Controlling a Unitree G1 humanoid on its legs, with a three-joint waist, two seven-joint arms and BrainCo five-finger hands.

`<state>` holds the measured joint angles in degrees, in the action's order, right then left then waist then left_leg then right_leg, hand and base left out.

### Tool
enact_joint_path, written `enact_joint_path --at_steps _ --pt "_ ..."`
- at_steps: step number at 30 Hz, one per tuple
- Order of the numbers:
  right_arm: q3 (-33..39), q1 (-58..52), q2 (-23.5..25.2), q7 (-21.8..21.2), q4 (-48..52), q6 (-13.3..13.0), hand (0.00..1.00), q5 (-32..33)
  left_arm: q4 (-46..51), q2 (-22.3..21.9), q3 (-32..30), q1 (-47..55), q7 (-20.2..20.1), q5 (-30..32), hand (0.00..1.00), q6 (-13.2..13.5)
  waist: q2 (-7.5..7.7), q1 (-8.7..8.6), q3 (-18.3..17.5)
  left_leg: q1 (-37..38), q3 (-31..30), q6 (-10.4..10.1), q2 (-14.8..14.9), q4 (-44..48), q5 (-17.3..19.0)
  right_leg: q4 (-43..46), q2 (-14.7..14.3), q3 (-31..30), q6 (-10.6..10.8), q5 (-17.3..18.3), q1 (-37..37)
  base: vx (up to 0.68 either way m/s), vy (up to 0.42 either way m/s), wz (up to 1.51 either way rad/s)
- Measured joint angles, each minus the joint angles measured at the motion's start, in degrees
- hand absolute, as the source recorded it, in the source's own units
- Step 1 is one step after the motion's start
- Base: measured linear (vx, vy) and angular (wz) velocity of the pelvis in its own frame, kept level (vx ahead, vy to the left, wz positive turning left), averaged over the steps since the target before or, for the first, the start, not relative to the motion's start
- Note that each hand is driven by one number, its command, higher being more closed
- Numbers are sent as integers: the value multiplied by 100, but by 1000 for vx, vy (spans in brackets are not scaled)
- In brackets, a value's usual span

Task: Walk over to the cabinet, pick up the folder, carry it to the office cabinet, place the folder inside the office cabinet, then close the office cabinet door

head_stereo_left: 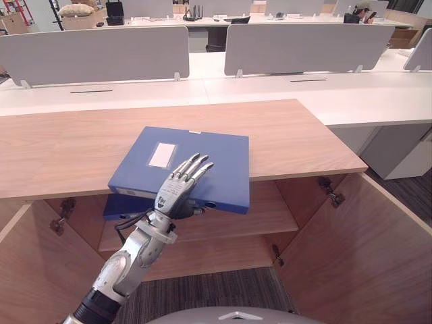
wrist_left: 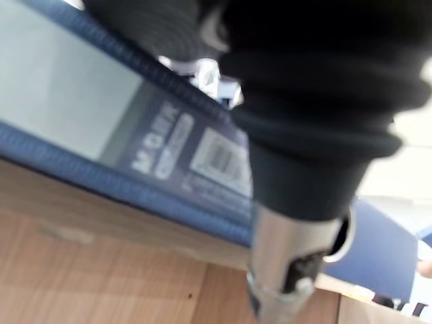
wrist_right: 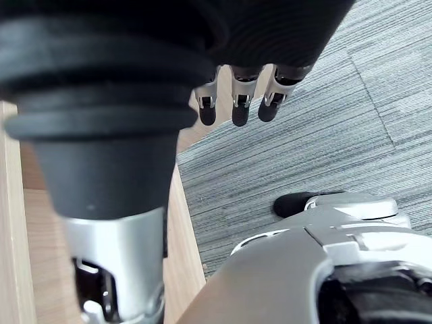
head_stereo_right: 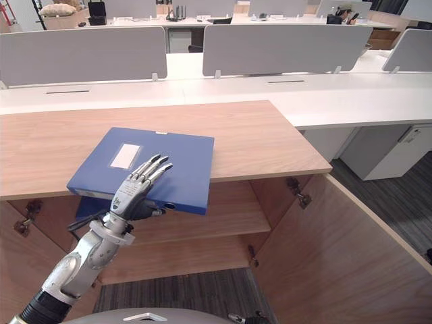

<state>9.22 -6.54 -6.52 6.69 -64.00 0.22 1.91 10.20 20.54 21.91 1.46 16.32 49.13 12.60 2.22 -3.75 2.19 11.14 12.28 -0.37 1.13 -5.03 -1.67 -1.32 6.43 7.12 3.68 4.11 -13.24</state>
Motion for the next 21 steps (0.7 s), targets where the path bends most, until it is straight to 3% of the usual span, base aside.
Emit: enact_joint_path --at_steps 21 --pt "5 4 27 5 0 0 0 1 -82 -141 -247 105 170 239 0 -157 -2 -5 -2 -2 -8 0 -4 0 0 8 7 7 25 10 0 0 0 0"
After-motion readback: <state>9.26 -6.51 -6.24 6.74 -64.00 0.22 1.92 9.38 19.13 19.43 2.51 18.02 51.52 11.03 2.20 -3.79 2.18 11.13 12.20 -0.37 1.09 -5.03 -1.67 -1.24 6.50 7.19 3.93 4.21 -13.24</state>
